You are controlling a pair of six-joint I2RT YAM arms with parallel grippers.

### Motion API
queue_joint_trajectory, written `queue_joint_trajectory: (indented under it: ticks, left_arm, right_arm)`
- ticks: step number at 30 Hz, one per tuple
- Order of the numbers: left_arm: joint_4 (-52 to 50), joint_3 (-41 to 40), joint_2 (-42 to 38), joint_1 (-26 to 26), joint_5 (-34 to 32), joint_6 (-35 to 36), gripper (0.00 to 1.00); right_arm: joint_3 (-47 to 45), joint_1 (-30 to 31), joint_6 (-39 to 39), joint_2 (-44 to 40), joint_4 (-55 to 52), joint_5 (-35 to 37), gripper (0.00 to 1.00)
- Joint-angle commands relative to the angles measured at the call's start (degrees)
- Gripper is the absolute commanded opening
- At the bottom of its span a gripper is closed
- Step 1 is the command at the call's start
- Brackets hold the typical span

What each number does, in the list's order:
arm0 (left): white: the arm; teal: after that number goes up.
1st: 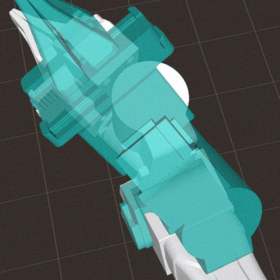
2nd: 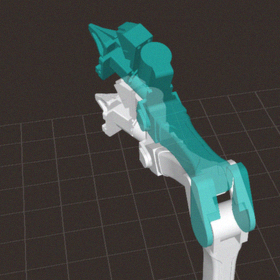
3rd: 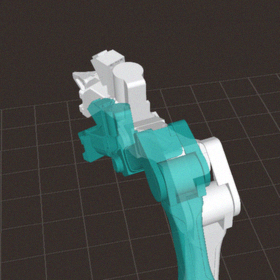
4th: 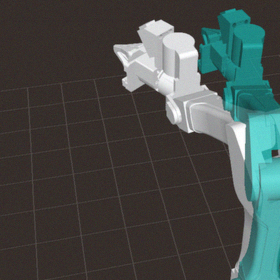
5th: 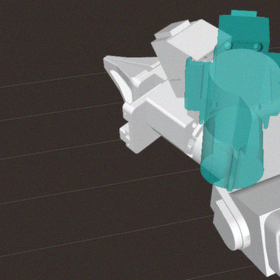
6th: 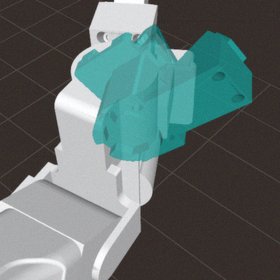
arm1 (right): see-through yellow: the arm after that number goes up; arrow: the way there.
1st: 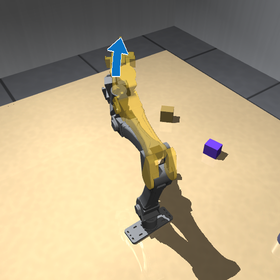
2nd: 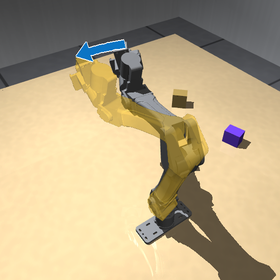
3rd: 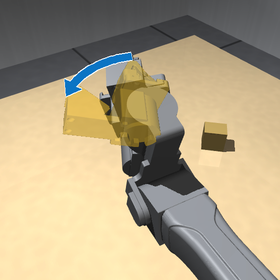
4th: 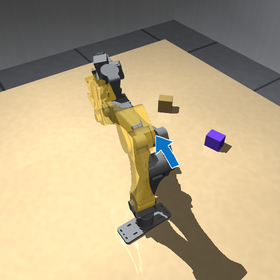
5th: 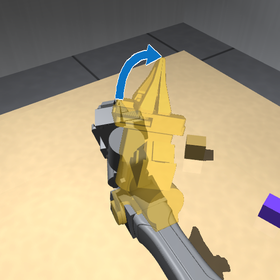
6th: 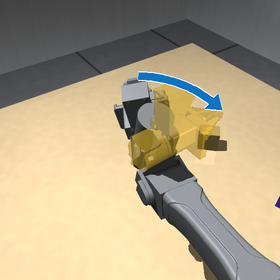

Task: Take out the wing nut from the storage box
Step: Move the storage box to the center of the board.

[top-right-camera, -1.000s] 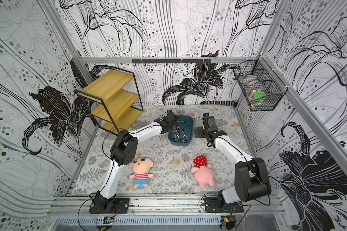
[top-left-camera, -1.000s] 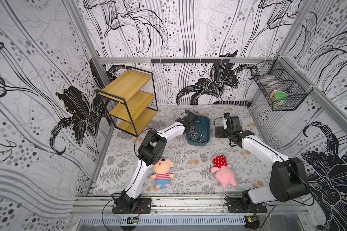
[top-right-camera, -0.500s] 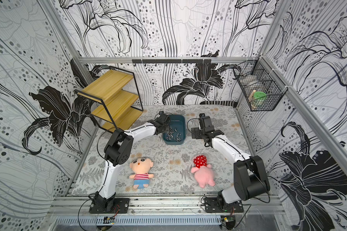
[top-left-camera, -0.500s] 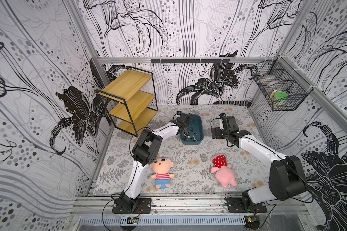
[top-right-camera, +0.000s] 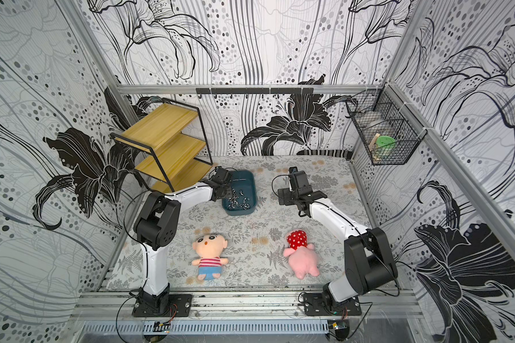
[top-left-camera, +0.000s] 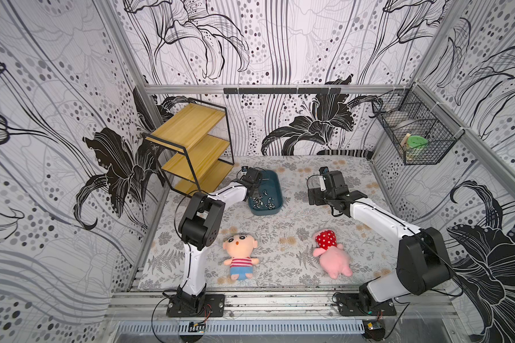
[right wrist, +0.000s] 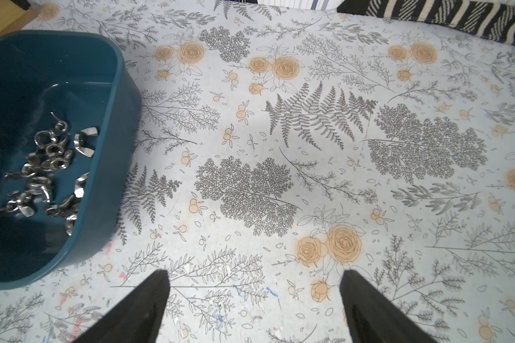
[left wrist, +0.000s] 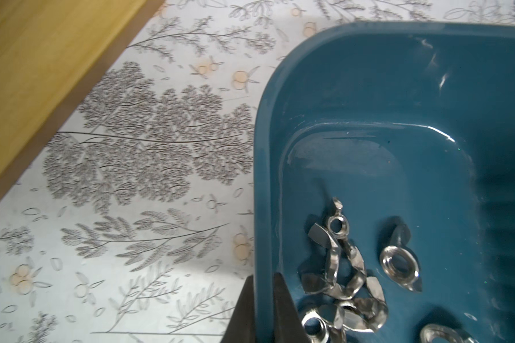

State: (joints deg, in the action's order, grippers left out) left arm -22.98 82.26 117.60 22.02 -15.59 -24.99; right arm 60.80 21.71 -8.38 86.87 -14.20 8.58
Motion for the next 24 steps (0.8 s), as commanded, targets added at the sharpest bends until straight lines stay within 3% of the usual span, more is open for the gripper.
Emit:
queue_joint_trajectory:
  ticks: [1,6,16,21,24]
  left_arm:
    - [0.1,-1.6,-1.7,-1.0,-2.7,2.7,0.13]
    - [-0.1,-2.1,-2.1,-2.8,-2.2,4.5,0.15]
    - [-4.4,2.1,-3.1,-2.6,-3.8,6.1,0.40]
    - [-9.2,8.3,-3.0,2.1,-10.0,7.4,0.47]
    - [-10.9,12.9,-2.0,5.2,-9.5,7.3,0.48]
  right_arm:
    - [1.7,0.7,-0.9,0.5,-1.2,-0.1,0.96]
    - [1.6,1.0,-0.7,0.1,-1.3,-0.2,0.96]
    - [2.2,1.1,-0.3,-0.8,-2.0,-0.1,0.96]
    - [2.5,1.1,-0.2,-1.0,-2.4,-0.1,0.96]
    - [2.7,1.1,-0.3,-0.9,-2.7,-0.2,0.96]
